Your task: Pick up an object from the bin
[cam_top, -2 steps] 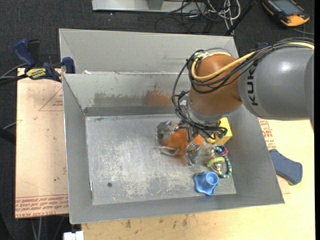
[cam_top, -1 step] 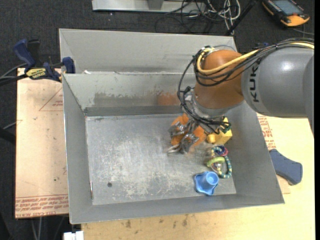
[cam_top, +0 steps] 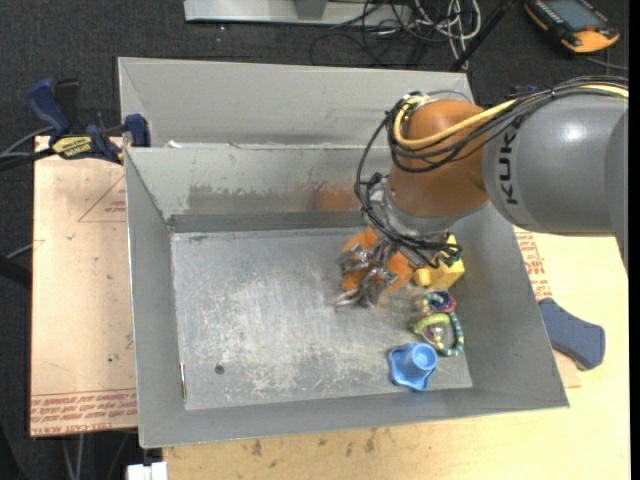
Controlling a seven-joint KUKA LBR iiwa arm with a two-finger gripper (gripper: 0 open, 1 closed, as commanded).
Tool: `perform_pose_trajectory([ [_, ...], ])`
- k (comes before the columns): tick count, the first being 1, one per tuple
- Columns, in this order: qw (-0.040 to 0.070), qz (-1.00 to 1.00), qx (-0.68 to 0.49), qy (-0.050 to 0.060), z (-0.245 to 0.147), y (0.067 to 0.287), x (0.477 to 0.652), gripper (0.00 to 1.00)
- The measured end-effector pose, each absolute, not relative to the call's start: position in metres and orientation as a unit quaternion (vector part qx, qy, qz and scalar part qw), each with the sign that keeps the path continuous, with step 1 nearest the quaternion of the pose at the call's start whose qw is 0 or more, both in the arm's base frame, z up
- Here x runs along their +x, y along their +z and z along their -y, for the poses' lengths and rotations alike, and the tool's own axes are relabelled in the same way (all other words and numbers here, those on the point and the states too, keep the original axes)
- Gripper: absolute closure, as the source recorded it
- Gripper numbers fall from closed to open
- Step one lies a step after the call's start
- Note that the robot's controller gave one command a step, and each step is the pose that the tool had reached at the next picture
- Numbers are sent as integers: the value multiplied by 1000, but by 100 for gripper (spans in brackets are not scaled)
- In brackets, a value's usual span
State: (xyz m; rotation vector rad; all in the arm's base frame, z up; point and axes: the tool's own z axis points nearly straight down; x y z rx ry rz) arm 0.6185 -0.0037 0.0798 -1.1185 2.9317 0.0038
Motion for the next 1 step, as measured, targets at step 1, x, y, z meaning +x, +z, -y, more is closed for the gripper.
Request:
perform_pose_trajectory([
  [1,2,-937,-350,0,-42,273,608,100],
])
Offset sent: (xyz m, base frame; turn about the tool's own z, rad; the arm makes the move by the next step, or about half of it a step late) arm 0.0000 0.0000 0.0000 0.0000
